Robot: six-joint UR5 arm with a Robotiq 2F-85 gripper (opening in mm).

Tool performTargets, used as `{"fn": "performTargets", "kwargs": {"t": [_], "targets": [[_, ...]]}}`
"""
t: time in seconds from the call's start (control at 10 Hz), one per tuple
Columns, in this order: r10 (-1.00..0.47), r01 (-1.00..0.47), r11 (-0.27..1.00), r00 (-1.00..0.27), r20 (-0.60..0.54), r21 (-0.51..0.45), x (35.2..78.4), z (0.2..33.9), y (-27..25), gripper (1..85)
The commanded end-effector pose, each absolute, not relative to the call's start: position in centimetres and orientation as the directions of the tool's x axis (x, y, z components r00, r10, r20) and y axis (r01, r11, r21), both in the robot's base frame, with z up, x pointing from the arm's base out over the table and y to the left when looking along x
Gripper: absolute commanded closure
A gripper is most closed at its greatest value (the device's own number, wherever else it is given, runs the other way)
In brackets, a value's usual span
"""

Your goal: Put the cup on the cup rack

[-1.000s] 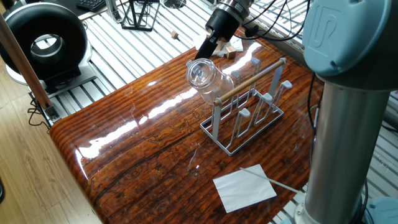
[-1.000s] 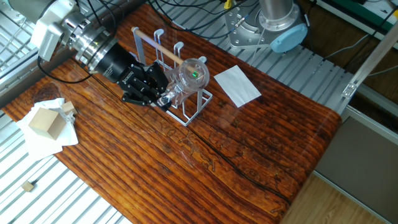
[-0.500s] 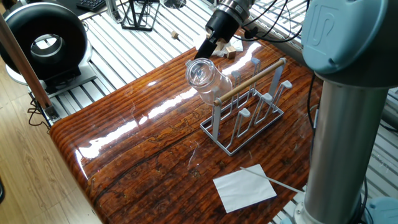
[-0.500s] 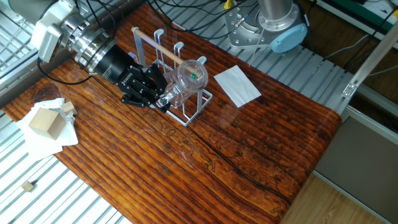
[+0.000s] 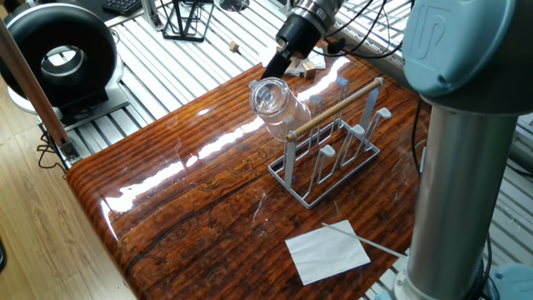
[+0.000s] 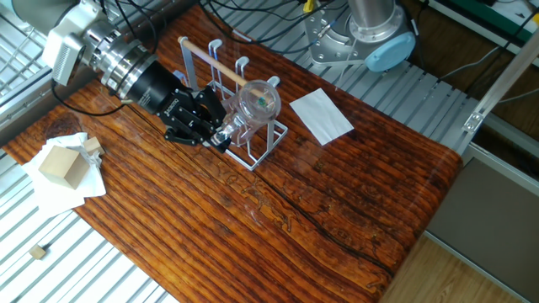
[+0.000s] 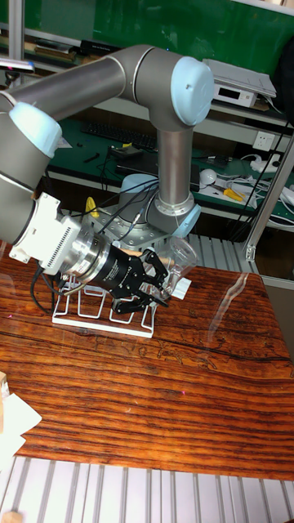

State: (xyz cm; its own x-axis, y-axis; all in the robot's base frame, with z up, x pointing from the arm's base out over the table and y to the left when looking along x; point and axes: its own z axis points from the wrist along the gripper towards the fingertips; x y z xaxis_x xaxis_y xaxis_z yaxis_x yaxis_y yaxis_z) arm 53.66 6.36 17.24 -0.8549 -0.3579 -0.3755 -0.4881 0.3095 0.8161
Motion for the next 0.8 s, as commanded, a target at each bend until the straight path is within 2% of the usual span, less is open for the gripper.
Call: {"fn": "performTargets", "kwargs": {"t": [0.0,0.7], "targets": [[-0.348,-0.509,0.282,-0.844,-0.408,0.813,53.7,16.7,5.7,84.7],[-0.325,-0.532,0.297,-0.837,-0.44,0.793,54.7,14.3,6.3,84.7]]}}
